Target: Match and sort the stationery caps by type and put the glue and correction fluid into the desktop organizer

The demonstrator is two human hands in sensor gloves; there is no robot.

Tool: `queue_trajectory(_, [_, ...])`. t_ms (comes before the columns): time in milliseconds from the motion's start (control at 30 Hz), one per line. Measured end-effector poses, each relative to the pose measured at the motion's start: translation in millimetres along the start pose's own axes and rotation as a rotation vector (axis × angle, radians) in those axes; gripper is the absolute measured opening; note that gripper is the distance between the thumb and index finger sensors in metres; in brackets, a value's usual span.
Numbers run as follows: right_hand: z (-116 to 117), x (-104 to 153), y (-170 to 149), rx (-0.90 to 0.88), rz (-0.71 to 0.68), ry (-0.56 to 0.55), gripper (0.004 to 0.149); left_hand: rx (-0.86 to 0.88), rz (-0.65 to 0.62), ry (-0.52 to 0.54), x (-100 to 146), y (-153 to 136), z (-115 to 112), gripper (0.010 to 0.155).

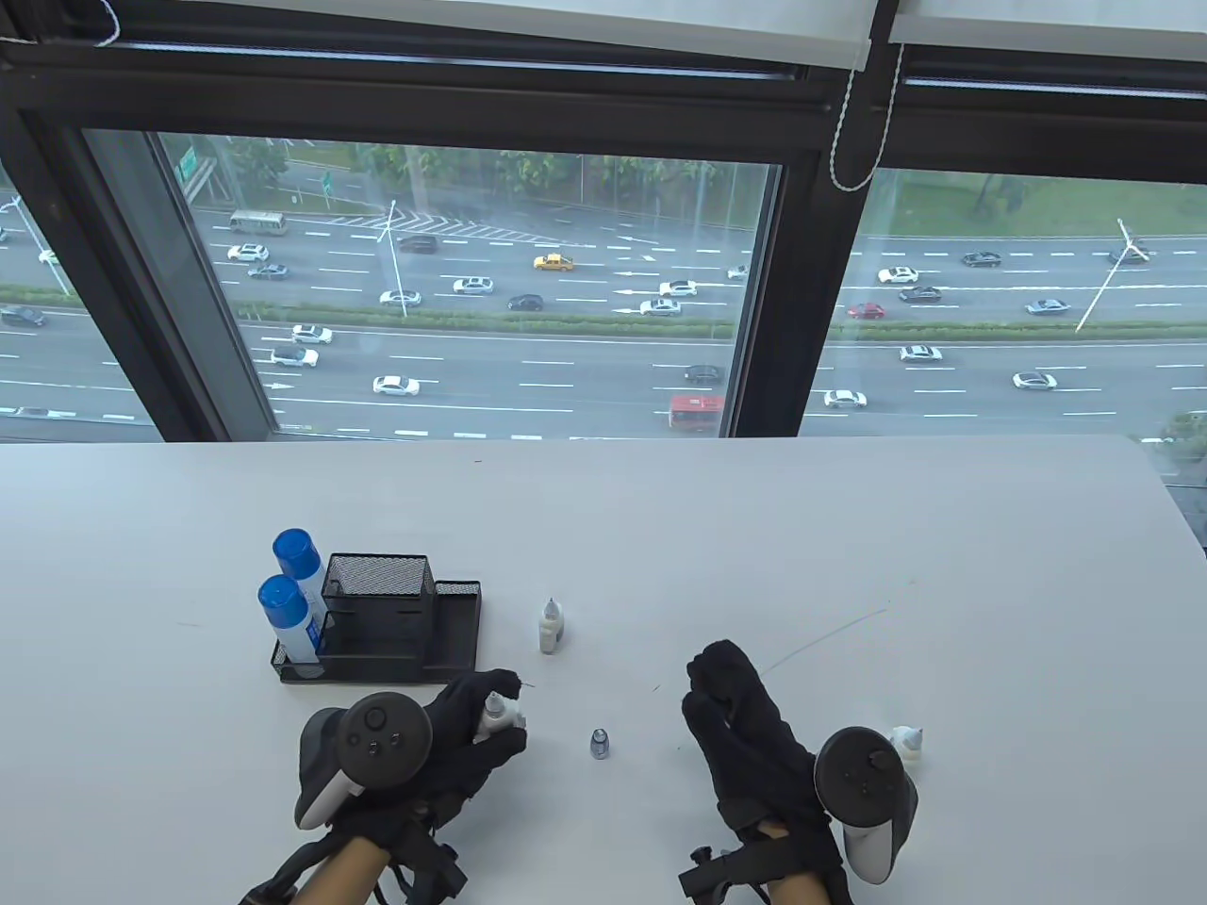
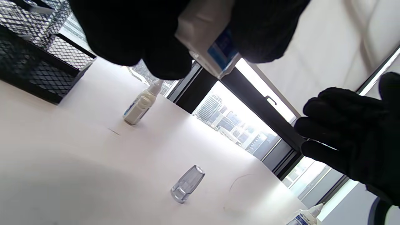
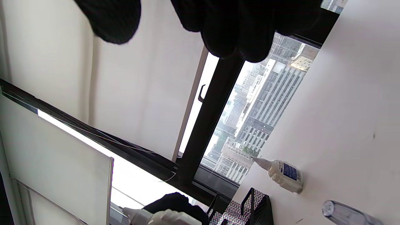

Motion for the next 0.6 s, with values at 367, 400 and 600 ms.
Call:
queue_trajectory(367, [31.3,10.8,-7.3,0.336,-0.082,0.015,0.069,0.025,-0.057,-0.02,-13.6,23.3,-37.2,0.061])
queue_trajectory(400, [29.6,10.4,-7.2,0.345,-0.084,0.006,0.069,0.034,-0.058,-0.016,-13.4,22.5,-38.4,0.061])
queue_trajectory(600, [5.4,1.9,-0.4,0.3,-0.082,-0.026,0.069,0.078,-0.037,-0.013,-9.7,12.2,-41.6,0.061])
Point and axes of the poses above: the tracker on the back of each hand, its own y axis roughly to the thumb side, its own x axis roughly from the fingertips to the wrist, z = x × y, the point moved 4 cm from there along -x, roughly from the wrist to the fingertips, and after that the axes turned 15 degrees about -y, right-handed, at the moved point
